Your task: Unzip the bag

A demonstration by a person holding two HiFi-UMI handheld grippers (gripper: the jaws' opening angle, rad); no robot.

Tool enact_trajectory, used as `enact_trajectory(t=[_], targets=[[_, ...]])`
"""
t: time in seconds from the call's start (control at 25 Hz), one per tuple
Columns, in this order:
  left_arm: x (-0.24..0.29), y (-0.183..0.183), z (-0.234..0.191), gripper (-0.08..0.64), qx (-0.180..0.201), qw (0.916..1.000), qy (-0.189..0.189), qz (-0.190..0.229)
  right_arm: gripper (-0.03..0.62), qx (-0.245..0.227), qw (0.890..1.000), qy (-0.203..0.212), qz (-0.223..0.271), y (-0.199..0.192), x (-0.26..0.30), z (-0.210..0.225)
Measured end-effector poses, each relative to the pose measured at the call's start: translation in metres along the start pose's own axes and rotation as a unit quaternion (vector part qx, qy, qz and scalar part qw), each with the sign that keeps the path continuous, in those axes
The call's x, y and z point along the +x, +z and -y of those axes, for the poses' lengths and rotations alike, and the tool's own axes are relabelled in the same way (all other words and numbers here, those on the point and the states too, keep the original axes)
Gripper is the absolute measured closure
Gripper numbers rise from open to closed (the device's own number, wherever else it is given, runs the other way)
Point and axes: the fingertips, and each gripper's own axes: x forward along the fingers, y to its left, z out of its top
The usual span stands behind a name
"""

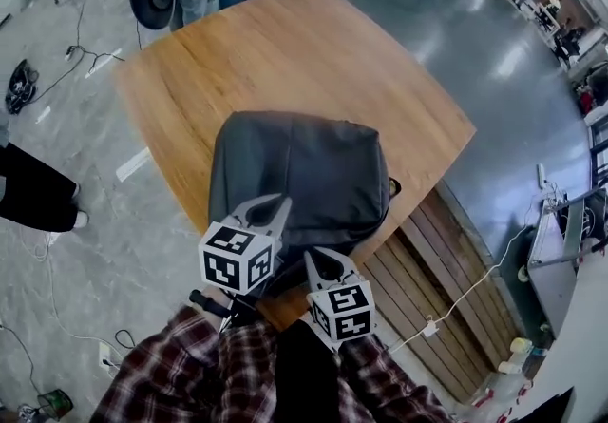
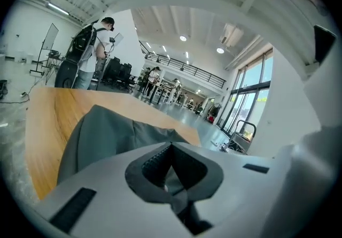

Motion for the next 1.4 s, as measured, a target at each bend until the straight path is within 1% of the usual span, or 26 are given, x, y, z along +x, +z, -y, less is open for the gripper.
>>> enact_trajectory(t=[0.16, 0.28, 0.36, 0.48, 0.64, 0.88, 1.4], targets=[[-0.013, 0.017, 0.018, 0.551, 0.003, 0.9995, 0.017, 0.027, 0.578, 0.024, 0.998, -0.011, 0.061, 0.031, -0.02, 0.02], [-0.021, 0.03, 0.033, 0.551, 0.032, 0.9982, 0.033, 0.039, 0.58, 0.035, 0.993, -0.018, 0.114, 0.065, -0.04, 0.037], [-0.026, 0.04, 0.041, 0.551, 0.052, 0.9967, 0.042, 0.046, 0.581, 0.033, 0.989, -0.019, 0.145, 0.089, -0.05, 0.044], [-0.031, 0.053, 0.051, 0.551, 0.066, 0.9952, 0.046, 0.056, 0.581, 0.023, 0.984, -0.016, 0.173, 0.116, -0.061, 0.049], [-0.032, 0.063, 0.062, 0.551, 0.071, 0.9943, 0.045, 0.066, 0.581, 0.007, 0.982, -0.009, 0.189, 0.132, -0.068, 0.048], [-0.03, 0.071, 0.073, 0.551, 0.077, 0.9935, 0.04, 0.074, 0.583, -0.015, 0.98, 0.0, 0.196, 0.141, -0.075, 0.043], [-0.032, 0.074, 0.079, 0.551, 0.079, 0.9926, 0.045, 0.08, 0.583, -0.026, 0.978, 0.004, 0.206, 0.147, -0.082, 0.042]])
